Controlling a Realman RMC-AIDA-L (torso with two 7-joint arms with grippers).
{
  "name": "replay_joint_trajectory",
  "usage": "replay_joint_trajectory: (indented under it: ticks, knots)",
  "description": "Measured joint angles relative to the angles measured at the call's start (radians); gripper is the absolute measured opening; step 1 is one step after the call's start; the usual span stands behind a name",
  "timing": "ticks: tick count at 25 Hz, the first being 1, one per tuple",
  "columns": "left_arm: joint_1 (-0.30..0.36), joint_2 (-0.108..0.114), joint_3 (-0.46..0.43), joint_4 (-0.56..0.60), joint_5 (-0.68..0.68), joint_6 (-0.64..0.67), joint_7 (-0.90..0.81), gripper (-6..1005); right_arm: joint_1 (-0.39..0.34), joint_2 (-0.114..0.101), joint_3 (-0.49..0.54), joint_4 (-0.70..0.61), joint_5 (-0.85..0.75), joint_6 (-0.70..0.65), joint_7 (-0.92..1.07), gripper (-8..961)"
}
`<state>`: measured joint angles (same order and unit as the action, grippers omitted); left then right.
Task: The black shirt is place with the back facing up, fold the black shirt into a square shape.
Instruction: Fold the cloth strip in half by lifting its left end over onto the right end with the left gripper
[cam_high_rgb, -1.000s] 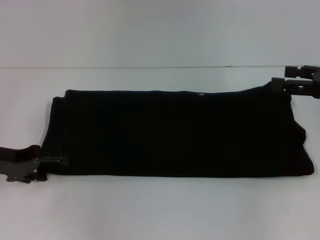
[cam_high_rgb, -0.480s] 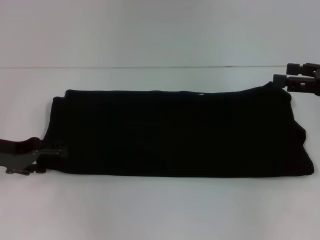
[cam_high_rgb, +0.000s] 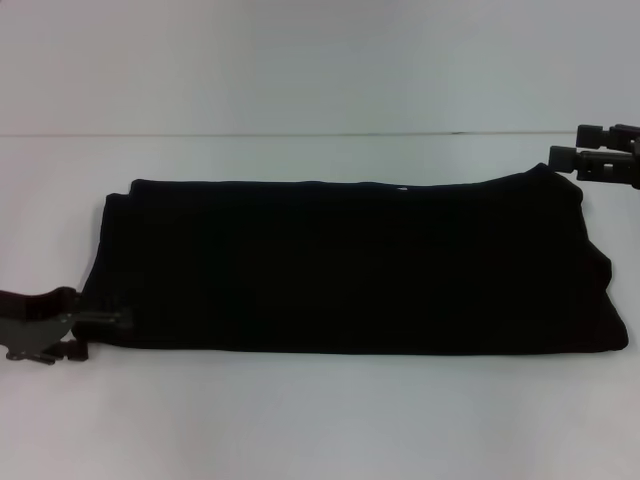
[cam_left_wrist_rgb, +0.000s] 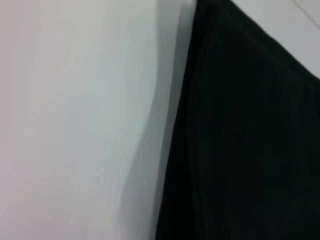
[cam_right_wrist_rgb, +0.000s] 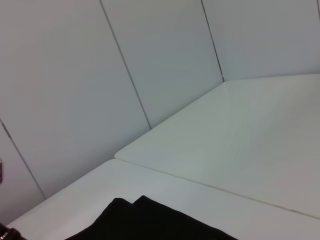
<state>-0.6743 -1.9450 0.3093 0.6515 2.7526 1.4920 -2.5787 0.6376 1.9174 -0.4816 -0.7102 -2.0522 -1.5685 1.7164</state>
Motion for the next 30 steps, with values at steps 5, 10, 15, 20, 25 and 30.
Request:
replay_joint_trajectory:
  ticks: [5, 10, 15, 20, 25, 30]
  knots:
    - [-0.001, 0.000, 0.004, -0.006, 0.002, -0.015, 0.000, 877, 0.005, 0.000, 0.000, 0.000, 0.000, 0.002, 0.000, 915]
    - [-0.006, 0.000, 0.007, -0.008, 0.003, -0.026, -0.001, 877, 0.006, 0.000, 0.004, 0.000, 0.000, 0.002, 0.000, 915]
    - [-0.007, 0.000, 0.018, -0.009, 0.003, -0.040, -0.005, 876, 0.005, 0.000, 0.009, 0.001, 0.000, 0.002, 0.001, 915]
    - [-0.007, -0.002, 0.028, -0.009, 0.009, -0.051, -0.008, 876, 0.007, 0.000, 0.014, 0.003, 0.000, 0.002, 0.001, 916]
    - [-0.008, -0.003, 0.031, -0.009, 0.009, -0.053, -0.009, 876, 0.008, 0.000, 0.016, 0.002, 0.004, 0.002, 0.001, 916]
    - [-0.017, -0.002, 0.031, -0.020, 0.005, -0.058, -0.009, 876, 0.008, 0.000, 0.016, 0.000, 0.009, 0.003, 0.002, 915]
